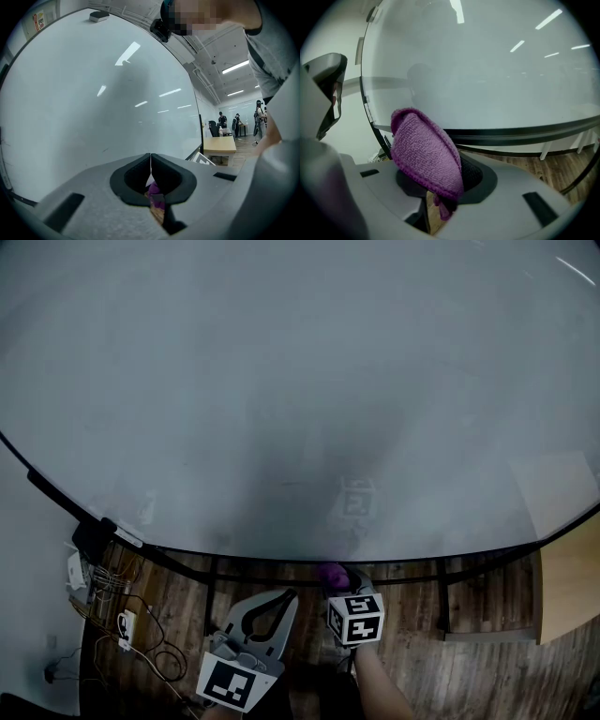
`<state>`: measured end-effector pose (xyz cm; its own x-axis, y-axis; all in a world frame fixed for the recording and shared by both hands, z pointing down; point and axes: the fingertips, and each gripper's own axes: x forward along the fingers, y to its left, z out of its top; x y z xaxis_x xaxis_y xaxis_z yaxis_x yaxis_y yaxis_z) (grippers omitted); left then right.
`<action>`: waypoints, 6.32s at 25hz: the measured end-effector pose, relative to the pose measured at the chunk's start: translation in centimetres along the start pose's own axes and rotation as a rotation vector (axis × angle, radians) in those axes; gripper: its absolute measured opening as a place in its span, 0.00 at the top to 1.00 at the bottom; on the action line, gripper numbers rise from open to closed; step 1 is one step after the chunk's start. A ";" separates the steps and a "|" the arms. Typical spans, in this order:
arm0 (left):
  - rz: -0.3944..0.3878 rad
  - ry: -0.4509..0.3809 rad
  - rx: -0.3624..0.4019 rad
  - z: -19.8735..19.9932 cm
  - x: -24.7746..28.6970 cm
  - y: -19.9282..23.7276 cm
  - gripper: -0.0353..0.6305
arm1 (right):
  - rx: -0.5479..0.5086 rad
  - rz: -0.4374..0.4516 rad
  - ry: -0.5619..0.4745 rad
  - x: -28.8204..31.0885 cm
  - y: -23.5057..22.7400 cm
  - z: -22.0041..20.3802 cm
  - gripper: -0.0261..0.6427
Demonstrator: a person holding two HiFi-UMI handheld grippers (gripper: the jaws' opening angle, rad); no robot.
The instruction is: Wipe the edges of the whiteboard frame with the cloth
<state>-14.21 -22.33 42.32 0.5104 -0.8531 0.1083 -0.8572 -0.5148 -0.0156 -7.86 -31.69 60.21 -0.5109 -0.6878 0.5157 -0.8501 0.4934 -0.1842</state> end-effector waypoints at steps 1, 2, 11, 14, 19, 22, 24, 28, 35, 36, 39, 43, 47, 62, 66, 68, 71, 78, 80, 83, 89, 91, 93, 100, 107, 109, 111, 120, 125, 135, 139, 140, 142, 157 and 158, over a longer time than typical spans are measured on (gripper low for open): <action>0.001 0.000 0.000 0.0 0.3 -0.2 0.92 | 0.000 -0.001 0.001 -0.1 -0.5 0.0 0.79; 0.002 0.001 -0.003 0.0 0.6 -0.5 0.92 | 0.000 -0.003 0.002 -0.3 -1.0 -0.1 0.79; 0.002 -0.013 0.000 0.5 3.7 -3.7 0.92 | 0.006 -0.016 -0.001 -2.5 -5.8 -0.4 0.79; 0.005 -0.014 -0.005 0.5 4.6 -4.8 0.92 | 0.001 -0.019 0.001 -3.1 -7.3 -0.6 0.79; 0.018 -0.011 -0.002 0.4 5.8 -6.5 0.92 | -0.002 -0.018 -0.001 -4.1 -9.6 -0.6 0.79; 0.034 -0.011 -0.004 0.4 6.1 -7.2 0.92 | -0.002 -0.015 0.002 -4.5 -10.6 -0.7 0.79; 0.045 -0.014 -0.005 0.5 6.3 -7.6 0.92 | 0.001 -0.014 0.004 -4.7 -11.3 -0.8 0.79; 0.065 -0.013 -0.004 0.7 6.5 -8.4 0.92 | 0.004 -0.013 0.007 -5.3 -12.6 -1.0 0.79; 0.066 -0.004 -0.001 0.7 6.7 -9.0 0.92 | 0.001 -0.022 0.016 -5.8 -13.6 -1.1 0.79; 0.063 -0.002 -0.004 0.7 6.7 -9.0 0.92 | 0.004 -0.026 0.016 -5.9 -13.6 -1.1 0.79; 0.045 -0.006 -0.010 0.6 6.5 -8.8 0.92 | 0.020 -0.046 0.009 -6.0 -13.5 -1.1 0.79; 0.013 -0.001 -0.019 0.4 6.6 -7.7 0.92 | 0.051 -0.084 0.006 -6.0 -13.4 -1.2 0.79; -0.036 -0.015 -0.008 1.1 6.5 -7.5 0.92 | 0.066 -0.132 0.009 -6.4 -13.6 -1.2 0.79; -0.077 -0.049 -0.018 1.5 6.7 -6.7 0.92 | 0.041 -0.199 0.017 -6.8 -14.0 -0.9 0.79; -0.044 -0.051 -0.007 1.6 7.1 -7.9 0.92 | 0.023 -0.174 0.020 -7.0 -14.2 -1.2 0.79; -0.030 -0.051 -0.007 1.6 7.4 -8.8 0.92 | 0.021 -0.162 0.019 -7.1 -14.8 -1.2 0.79; -0.010 -0.049 -0.001 1.7 8.1 -10.3 0.92 | 0.022 -0.140 0.019 -7.4 -16.0 -1.2 0.79; 0.031 -0.022 0.000 1.7 10.0 -13.9 0.92 | -0.008 -0.092 0.025 -8.7 -18.5 -1.3 0.79; 0.036 -0.018 0.007 1.7 10.5 -14.9 0.92 | -0.009 -0.085 0.024 -9.1 -19.4 -1.3 0.79; 0.044 -0.016 0.007 1.7 11.5 -16.2 0.92 | -0.009 -0.082 0.022 -9.7 -20.9 -1.3 0.79; 0.036 -0.021 0.004 1.6 13.8 -18.5 0.92 | -0.023 -0.087 0.026 -10.7 -23.9 -1.6 0.79; 0.030 -0.025 0.005 1.7 14.7 -19.3 0.92 | -0.028 -0.092 0.026 -11.2 -25.1 -1.6 0.79; 0.025 -0.031 0.002 2.0 15.8 -20.6 0.92 | -0.029 -0.099 0.024 -12.1 -26.6 -1.6 0.79; -0.001 -0.045 0.004 2.7 18.8 -24.2 0.92 | -0.026 -0.124 0.020 -14.6 -31.0 -1.8 0.79; -0.017 -0.052 0.008 3.2 21.3 -26.3 0.92 | -0.032 -0.135 0.024 -15.8 -34.1 -1.9 0.79; -0.018 -0.052 0.011 3.3 21.8 -26.8 0.92 | -0.028 -0.137 0.022 -16.3 -34.8 -1.9 0.79; -0.018 -0.049 0.011 3.4 22.2 -27.3 0.92 | -0.026 -0.139 0.021 -16.6 -35.5 -1.9 0.79; -0.032 -0.053 0.016 3.6 24.2 -29.8 0.92 | -0.014 -0.156 0.022 -18.1 -38.7 -2.2 0.79; -0.049 -0.049 0.023 3.7 25.4 -31.6 0.92 | 0.001 -0.181 0.016 -19.3 -41.3 -2.4 0.79; -0.085 -0.041 0.026 3.8 27.3 -34.0 0.92 | 0.025 -0.238 0.011 -21.5 -45.6 -2.6 0.79; -0.096 -0.039 0.024 3.8 27.9 -34.6 0.92 | 0.031 -0.254 0.009 -22.0 -46.6 -2.7 0.79; -0.098 -0.040 0.024 3.9 28.0 -34.7 0.92 | 0.032 -0.257 0.010 -22.1 -46.9 -2.7 0.79; -0.103 -0.041 0.027 3.9 28.2 -35.0 0.92 | 0.033 -0.264 0.010 -22.4 -47.4 -2.7 0.79; -0.130 -0.035 0.029 3.7 30.1 -36.9 0.92 | 0.078 -0.326 -0.001 -24.7 -52.3 -3.1 0.79; -0.130 -0.036 0.027 3.7 30.2 -36.9 0.92 | 0.078 -0.329 -0.002 -24.8 -52.5 -3.1 0.79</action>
<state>33.11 -29.39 42.50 0.6197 -0.7812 0.0754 -0.7817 -0.6230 -0.0301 49.81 -38.87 59.73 -0.2073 -0.8043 0.5569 -0.9767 0.2021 -0.0718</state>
